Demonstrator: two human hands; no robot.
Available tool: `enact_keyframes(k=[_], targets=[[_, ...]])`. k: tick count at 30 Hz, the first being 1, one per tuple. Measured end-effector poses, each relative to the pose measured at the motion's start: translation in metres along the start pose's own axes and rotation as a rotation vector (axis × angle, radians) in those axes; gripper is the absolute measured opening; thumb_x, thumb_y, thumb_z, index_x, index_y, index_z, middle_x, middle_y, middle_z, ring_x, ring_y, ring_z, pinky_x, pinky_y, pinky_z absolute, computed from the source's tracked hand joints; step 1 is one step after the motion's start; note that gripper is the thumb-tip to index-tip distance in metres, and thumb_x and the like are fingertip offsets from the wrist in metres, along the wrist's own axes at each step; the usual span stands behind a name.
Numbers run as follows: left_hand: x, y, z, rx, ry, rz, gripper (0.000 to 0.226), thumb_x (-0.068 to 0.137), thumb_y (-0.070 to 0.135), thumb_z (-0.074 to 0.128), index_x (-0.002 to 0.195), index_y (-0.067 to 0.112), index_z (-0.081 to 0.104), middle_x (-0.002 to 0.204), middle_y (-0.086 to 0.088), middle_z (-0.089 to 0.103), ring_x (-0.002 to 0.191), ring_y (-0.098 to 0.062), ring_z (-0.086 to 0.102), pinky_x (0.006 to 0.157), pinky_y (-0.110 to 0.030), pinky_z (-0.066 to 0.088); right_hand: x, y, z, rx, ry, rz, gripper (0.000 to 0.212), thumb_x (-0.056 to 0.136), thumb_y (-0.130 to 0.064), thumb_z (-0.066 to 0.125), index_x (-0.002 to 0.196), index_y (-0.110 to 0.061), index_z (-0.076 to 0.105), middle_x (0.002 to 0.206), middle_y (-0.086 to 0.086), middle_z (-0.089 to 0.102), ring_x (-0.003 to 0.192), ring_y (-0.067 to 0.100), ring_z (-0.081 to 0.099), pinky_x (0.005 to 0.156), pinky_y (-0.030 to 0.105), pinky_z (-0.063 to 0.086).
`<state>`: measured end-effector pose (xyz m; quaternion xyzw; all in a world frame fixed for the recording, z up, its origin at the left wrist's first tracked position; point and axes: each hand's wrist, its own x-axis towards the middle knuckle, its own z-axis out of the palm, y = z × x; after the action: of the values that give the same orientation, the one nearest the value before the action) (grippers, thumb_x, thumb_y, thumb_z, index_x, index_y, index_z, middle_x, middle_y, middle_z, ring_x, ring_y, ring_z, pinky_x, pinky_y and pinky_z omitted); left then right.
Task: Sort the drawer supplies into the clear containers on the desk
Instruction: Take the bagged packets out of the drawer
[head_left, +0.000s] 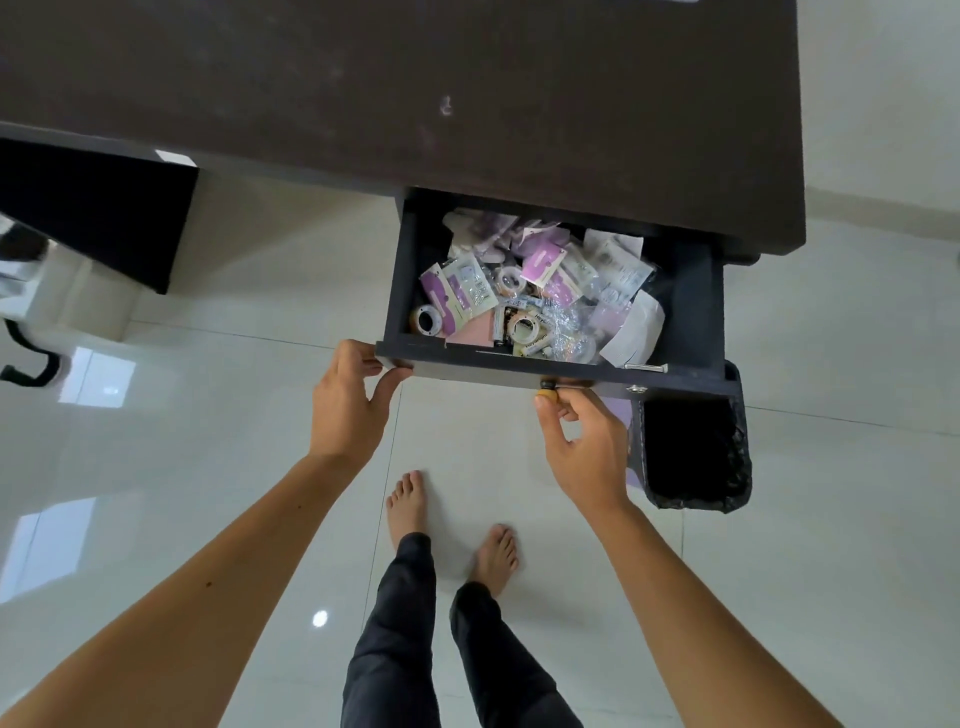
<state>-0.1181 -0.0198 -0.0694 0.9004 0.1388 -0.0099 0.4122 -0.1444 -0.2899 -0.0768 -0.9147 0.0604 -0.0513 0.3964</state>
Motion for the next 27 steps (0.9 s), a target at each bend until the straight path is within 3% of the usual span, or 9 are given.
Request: enact_keyframes(k=[7, 9, 19, 24, 27], targets=[[-0.017, -0.005, -0.005, 0.037, -0.008, 0.023, 0.030, 0.097, 0.025, 0.073, 0.109, 0.007, 0.052, 0.113, -0.006, 0.070, 0.100, -0.020, 0.066, 0.080, -0.037, 0.056, -0.018, 0.003, -0.002, 0.005, -0.018, 0.001, 0.013, 0.100, -0.022, 0.073, 0.094, -0.010, 0.073, 0.083, -0.010, 0.063, 0.080, -0.009, 0.057, 0.072, 0.005, 0.041], [-0.023, -0.008, -0.007, 0.043, -0.016, 0.019, 0.029, 0.097, 0.026, 0.073, 0.109, 0.008, 0.053, 0.112, -0.005, 0.071, 0.101, -0.022, 0.069, 0.081, -0.041, 0.059, -0.025, 0.004, -0.003, 0.016, -0.027, 0.002, 0.014, 0.100, -0.023, 0.072, 0.095, -0.010, 0.073, 0.084, -0.010, 0.064, 0.079, -0.008, 0.057, 0.073, 0.008, 0.043], [-0.047, -0.010, -0.014, 0.076, -0.061, 0.018, 0.027, 0.096, 0.021, 0.075, 0.107, 0.006, 0.055, 0.112, -0.010, 0.073, 0.103, -0.029, 0.073, 0.077, -0.035, 0.055, -0.051, 0.008, -0.010, 0.047, -0.073, 0.025, 0.015, 0.101, -0.026, 0.071, 0.098, -0.012, 0.074, 0.086, -0.009, 0.067, 0.081, -0.004, 0.058, 0.072, 0.022, 0.052], [-0.059, -0.011, -0.014, 0.072, -0.061, 0.008, 0.028, 0.096, 0.022, 0.074, 0.107, 0.007, 0.053, 0.113, -0.011, 0.073, 0.104, -0.031, 0.072, 0.081, -0.042, 0.060, -0.062, 0.011, -0.011, 0.045, -0.064, 0.011, 0.014, 0.100, -0.024, 0.072, 0.095, -0.011, 0.073, 0.085, -0.004, 0.070, 0.077, 0.010, 0.060, 0.071, 0.027, 0.054], [-0.065, -0.014, -0.013, 0.095, -0.073, 0.000, 0.029, 0.096, 0.022, 0.074, 0.108, 0.006, 0.053, 0.114, -0.013, 0.073, 0.103, -0.030, 0.071, 0.080, -0.039, 0.058, -0.069, 0.014, -0.012, 0.041, -0.067, 0.003, 0.014, 0.100, -0.024, 0.072, 0.095, -0.011, 0.073, 0.085, -0.003, 0.070, 0.077, 0.011, 0.060, 0.071, 0.029, 0.055]])
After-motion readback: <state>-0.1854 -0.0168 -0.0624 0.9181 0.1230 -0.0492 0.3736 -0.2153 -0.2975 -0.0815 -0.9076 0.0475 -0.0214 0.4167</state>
